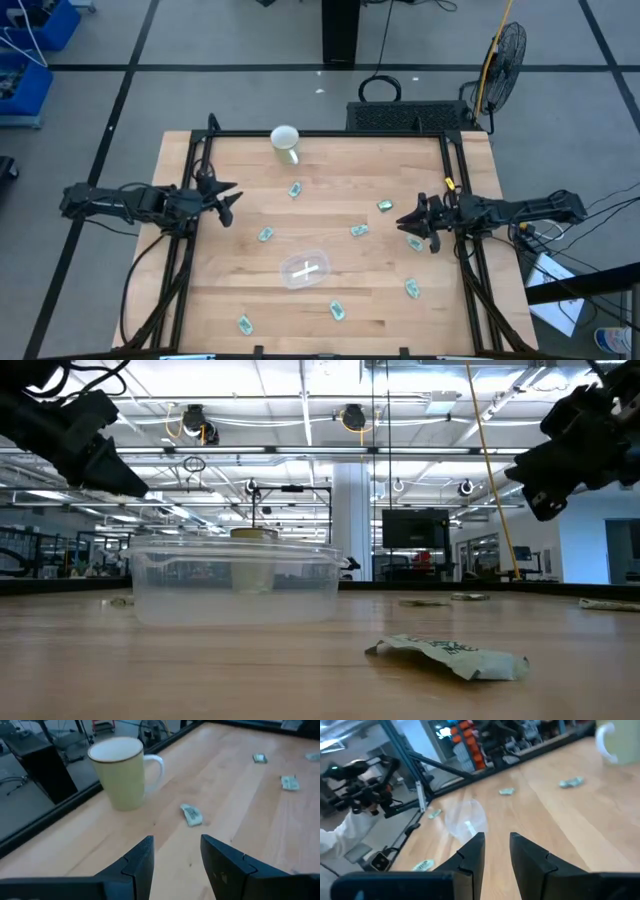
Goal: Pick and place Stevia / Truvia into bins
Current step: Put the green truvia packet into the transparent bin
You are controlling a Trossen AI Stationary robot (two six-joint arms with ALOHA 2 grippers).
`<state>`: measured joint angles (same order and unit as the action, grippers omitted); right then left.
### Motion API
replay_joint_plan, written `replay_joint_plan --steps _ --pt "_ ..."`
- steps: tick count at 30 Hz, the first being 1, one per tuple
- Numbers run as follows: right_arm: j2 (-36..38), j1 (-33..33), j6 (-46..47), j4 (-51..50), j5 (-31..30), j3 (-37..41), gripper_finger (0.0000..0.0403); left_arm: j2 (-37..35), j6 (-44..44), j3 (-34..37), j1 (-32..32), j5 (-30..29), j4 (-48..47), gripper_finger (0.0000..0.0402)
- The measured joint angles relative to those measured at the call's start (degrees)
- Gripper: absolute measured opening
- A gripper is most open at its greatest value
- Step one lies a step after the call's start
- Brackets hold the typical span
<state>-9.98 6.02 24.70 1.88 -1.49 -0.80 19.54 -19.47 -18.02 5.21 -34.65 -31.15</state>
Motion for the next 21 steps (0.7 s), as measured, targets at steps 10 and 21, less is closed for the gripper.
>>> replay_joint_plan --steps 10,21 --pt "-10.74 0.14 -0.49 2.17 -13.84 -0.22 0.0086 6.12 -6.44 0.00 0.00 8.64 -0.27 0.0168" --pt "-29.42 -2.60 -7.33 -6.30 -15.20 -18.86 0.0086 15.03 -5.13 0.00 0.00 6.77 19.45 0.0168"
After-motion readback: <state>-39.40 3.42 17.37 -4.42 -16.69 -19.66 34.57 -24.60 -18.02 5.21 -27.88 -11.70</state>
